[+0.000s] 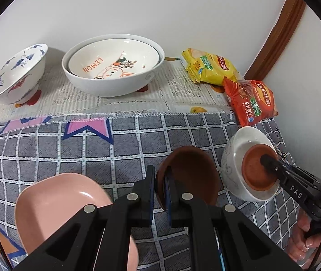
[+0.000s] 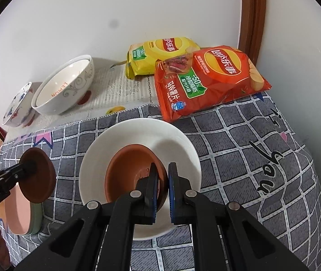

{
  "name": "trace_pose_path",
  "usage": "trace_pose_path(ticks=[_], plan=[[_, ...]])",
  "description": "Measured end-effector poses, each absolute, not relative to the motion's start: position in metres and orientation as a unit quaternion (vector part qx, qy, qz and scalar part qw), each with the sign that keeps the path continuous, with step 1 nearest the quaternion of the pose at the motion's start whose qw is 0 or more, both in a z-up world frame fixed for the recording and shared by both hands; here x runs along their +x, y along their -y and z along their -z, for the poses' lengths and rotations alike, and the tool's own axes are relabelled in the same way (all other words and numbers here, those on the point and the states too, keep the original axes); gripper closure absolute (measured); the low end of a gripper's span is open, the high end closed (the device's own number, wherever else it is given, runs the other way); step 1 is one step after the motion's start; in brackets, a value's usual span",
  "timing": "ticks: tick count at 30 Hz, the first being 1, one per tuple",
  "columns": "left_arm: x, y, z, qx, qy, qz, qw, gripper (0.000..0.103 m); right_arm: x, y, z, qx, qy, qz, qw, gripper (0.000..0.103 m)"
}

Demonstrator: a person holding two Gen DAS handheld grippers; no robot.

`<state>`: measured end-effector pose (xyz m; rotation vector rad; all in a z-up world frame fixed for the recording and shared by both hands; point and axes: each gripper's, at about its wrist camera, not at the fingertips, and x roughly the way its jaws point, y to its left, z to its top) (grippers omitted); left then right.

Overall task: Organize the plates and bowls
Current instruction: 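Lower the right gripper's brown dish into the white bowl while the left gripper holds its dish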

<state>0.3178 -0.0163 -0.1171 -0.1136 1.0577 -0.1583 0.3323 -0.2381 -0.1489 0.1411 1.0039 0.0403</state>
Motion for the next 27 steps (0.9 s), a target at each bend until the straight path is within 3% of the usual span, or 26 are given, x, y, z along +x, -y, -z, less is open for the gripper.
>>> trace_pose_path(ticks=[27], plan=[[0.323, 0.022, 0.126, -0.056, -0.509, 0.09, 0.854, 0.095, 0.343, 0.233, 0.16, 0.058, -0.497, -0.025, 0.865, 0.094]])
